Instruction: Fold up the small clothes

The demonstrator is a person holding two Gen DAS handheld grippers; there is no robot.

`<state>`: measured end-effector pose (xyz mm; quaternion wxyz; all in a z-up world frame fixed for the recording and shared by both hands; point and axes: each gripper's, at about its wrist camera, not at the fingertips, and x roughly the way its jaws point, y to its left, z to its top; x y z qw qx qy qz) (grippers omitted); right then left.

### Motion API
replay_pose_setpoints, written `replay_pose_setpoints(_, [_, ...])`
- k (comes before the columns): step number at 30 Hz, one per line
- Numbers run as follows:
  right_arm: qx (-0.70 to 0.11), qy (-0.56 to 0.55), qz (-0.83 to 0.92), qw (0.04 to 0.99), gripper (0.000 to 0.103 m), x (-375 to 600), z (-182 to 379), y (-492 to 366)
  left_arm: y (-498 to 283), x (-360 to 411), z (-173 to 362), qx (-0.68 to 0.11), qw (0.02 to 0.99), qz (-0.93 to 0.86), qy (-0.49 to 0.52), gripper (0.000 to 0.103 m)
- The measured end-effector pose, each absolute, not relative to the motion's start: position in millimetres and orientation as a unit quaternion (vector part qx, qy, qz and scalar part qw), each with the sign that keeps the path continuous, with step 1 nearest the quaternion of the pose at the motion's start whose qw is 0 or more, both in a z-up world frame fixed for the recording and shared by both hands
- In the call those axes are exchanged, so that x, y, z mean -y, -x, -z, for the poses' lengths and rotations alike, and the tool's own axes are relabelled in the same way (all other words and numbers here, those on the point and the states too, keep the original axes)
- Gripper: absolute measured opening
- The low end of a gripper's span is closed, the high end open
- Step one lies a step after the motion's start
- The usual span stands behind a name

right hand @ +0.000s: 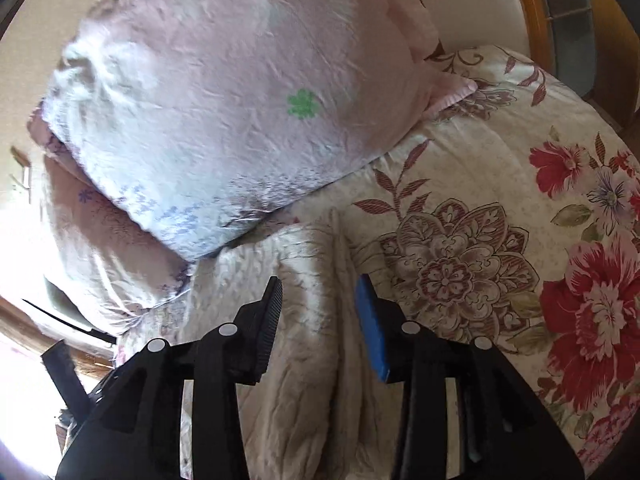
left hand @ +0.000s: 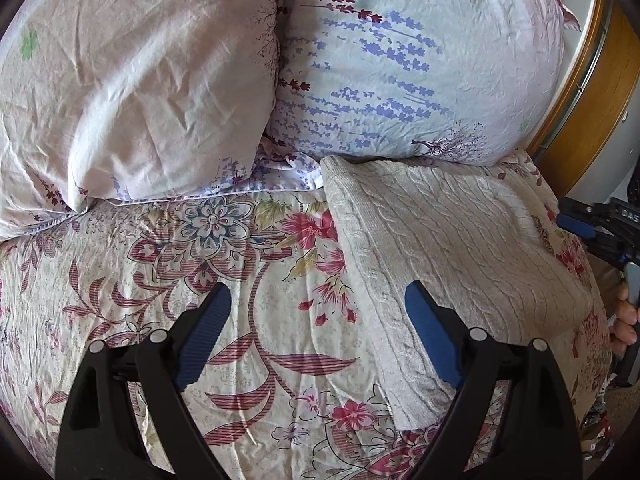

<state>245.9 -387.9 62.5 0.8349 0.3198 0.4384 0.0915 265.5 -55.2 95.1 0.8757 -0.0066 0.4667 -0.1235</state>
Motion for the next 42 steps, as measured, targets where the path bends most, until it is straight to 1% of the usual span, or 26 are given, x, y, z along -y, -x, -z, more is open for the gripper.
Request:
replay_pose_setpoints(2, [-0.458, -0.316, -0.112, 0.823, 0.04, 383.9, -62.6, -238.0, -265.3, 54.6, -92.9, -0.471, 0.873, 0.124, 0.01, 0.088])
replay_pose_setpoints(5, [-0.493, -0.334, -0.111, 0.795, 0.04, 377.9, -44.9, -232.8, -264.2, 56.4, -91.3, -0.474, 0.871, 0.128, 0.012, 0.088])
replay_pose_setpoints(9, [-0.502, -0.396, -0.119, 0.76, 0.04, 377.7, -22.4, -227.4, -261.5, 59.7, -93.1, -0.473, 0.871, 0.134, 0.007, 0.088])
replay_pose_setpoints(12, [-0.504, -0.38, -0.132, 0.764, 0.038, 366.9, -24.5, -227.3, -261.1, 59.8, -94.3, -0.471, 0.872, 0.134, 0.007, 0.088])
replay_pose_setpoints(14, [-0.514, -0.353, -0.125, 0.772, 0.014, 360.2, -25.8, -229.9, -261.5, 59.0, -94.1, -0.473, 0.871, 0.133, 0.012, 0.088])
replay_pose_setpoints(18, [-0.465, -0.348, -0.106, 0.807, 0.012, 369.4, -49.5, -224.2, -258.6, 59.5, -95.2, -0.472, 0.871, 0.138, 0.014, 0.088])
replay_pose_setpoints(21, [-0.45, -0.329, -0.088, 0.826, 0.011, 378.0, -65.9, -220.2, -257.3, 59.0, -96.2, -0.471, 0.87, 0.142, 0.017, 0.088])
replay_pose_setpoints(23, [-0.466, -0.324, -0.075, 0.82, 0.011, 380.8, -57.8, -218.5, -257.4, 59.2, -95.7, -0.472, 0.869, 0.146, 0.02, 0.088])
replay_pose_setpoints(27, [-0.519, -0.331, -0.041, 0.787, 0.011, 376.8, -14.1, -206.9, -257.0, 62.0, -93.6, -0.475, 0.867, 0.153, 0.018, 0.088])
replay_pose_setpoints(29, [-0.509, -0.351, -0.04, 0.785, 0.011, 376.2, -6.6, -202.5, -257.6, 63.3, -92.4, -0.476, 0.865, 0.157, 0.019, 0.088])
replay_pose_setpoints(31, [-0.507, -0.351, -0.045, 0.786, 0.012, 375.9, -11.7, -206.0, -257.7, 64.6, -90.7, -0.479, 0.863, 0.159, 0.018, 0.088])
replay_pose_setpoints(33, [-0.486, -0.358, -0.054, 0.795, 0.017, 380.4, -25.7, -208.2, -256.8, 66.2, -89.7, -0.479, 0.863, 0.162, 0.015, 0.088])
replay_pose_setpoints(34, [-0.47, -0.366, -0.049, 0.801, 0.024, 385.3, -33.1, -210.0, -256.1, 66.6, -89.5, -0.478, 0.863, 0.164, 0.016, 0.088])
replay_pose_setpoints(35, [-0.456, -0.374, -0.049, 0.806, 0.035, 390.3, -38.3, -212.8, -255.6, 67.3, -89.2, -0.477, 0.863, 0.166, 0.017, 0.088])
replay_pose_setpoints(36, [-0.446, -0.38, -0.042, 0.809, 0.041, 394.7, -42.3, -218.1, -255.2, 68.3, -88.6, -0.477, 0.862, 0.169, 0.018, 0.088])
replay_pose_setpoints(38, [-0.446, -0.381, -0.04, 0.809, 0.043, 398.3, -42.7, -232.5, -252.6, 72.1, -87.9, -0.476, 0.862, 0.173, 0.012, 0.088])
replay_pose_setpoints(42, [-0.48, -0.359, -0.048, 0.799, 0.043, 388.8, -32.7, -264.1, -248.7, 78.7, -90.0, -0.469, 0.865, 0.179, -0.004, 0.088])
